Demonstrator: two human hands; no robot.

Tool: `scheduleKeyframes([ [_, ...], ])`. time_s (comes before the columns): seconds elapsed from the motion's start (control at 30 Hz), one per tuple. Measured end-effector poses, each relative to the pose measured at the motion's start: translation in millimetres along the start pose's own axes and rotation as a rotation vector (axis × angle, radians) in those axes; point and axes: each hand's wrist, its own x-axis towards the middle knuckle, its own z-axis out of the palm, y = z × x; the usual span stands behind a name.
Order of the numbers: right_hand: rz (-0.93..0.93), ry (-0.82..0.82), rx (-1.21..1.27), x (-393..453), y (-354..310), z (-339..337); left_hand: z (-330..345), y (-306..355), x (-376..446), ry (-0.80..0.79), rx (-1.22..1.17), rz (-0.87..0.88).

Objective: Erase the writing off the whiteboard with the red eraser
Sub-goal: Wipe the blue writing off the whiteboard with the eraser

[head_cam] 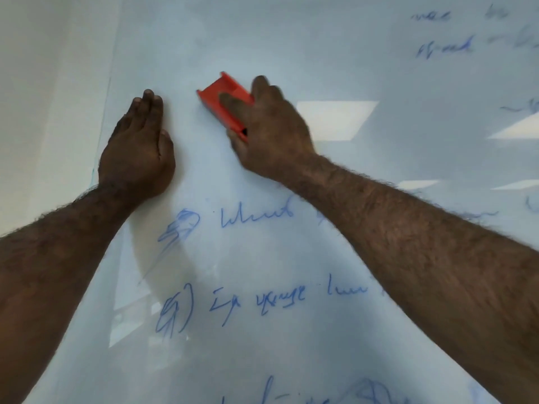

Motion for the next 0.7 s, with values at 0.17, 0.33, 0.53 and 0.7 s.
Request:
scheduleKeyframes([
  [0.17,0.183,0.063,-0.022,-4.9,70.0,-18.2,0.2,11.1,3.9,-0.047,0.115,-0.043],
  [0.33,0.309,0.124,-0.072,-15.9,125.5,-30.7,4.4,25.4,25.4,-0.095,0.117,-0.029],
  [0.53,0.467,0.171,-0.132,-54.4,188.7,-54.4,15.0,52.2,47.7,-0.132,0.074,-0.030],
  [0.7,0.493,0.139,-0.177,-65.1,212.8,-70.8,31.0,111.2,67.0,-0.179,0.035,0.013],
])
